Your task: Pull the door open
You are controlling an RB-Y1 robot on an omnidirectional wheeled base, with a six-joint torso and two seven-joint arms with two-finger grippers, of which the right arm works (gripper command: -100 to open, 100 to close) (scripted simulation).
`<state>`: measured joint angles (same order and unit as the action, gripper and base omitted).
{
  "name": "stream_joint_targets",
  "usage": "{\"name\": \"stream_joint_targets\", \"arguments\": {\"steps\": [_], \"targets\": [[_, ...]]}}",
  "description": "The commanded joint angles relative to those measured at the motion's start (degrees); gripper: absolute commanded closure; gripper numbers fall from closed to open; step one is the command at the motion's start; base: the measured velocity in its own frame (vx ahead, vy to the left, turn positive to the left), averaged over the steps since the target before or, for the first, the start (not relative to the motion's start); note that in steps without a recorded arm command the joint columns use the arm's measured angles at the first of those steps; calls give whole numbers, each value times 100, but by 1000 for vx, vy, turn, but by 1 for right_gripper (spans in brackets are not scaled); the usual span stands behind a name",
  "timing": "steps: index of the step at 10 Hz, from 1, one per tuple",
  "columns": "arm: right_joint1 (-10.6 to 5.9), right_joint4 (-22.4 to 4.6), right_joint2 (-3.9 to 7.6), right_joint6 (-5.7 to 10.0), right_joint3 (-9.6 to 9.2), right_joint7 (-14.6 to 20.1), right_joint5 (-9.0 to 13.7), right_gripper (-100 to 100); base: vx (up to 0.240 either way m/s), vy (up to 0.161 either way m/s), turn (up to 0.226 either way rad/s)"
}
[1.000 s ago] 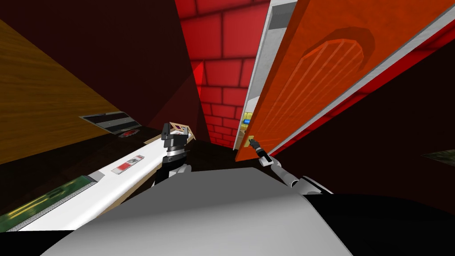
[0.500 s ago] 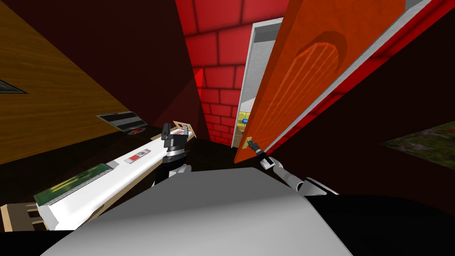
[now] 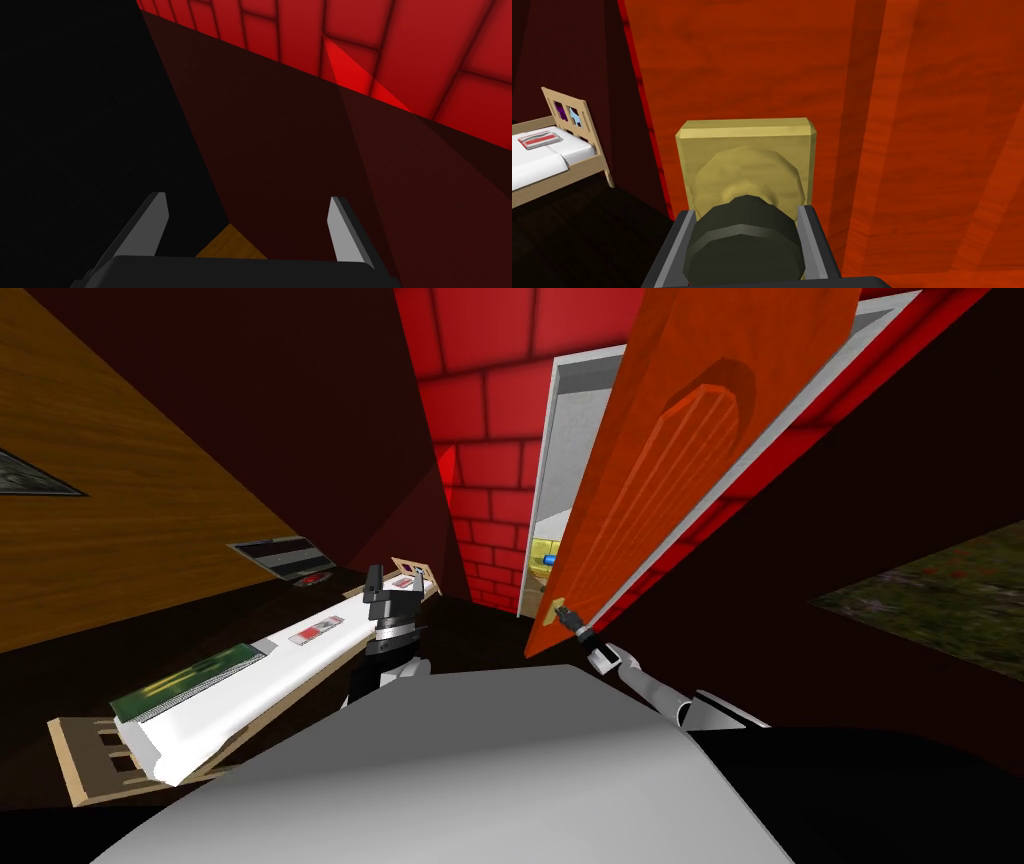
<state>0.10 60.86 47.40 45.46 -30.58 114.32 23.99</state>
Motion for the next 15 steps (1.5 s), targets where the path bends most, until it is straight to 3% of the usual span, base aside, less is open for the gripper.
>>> {"name": "stream_joint_targets", "arguments": {"steps": [1,6,7,15], "targets": [[-20,8,66,139,-96,76,-74,100,-149,-155,31],[82,265,332,521,-417,283,-313,100,-173,-164,25],[69,217,285,461,-414,265,-300,100,-76,-70,11],[31,-51,449,972,-571,539,-474,100,-158,-140,147]]}}
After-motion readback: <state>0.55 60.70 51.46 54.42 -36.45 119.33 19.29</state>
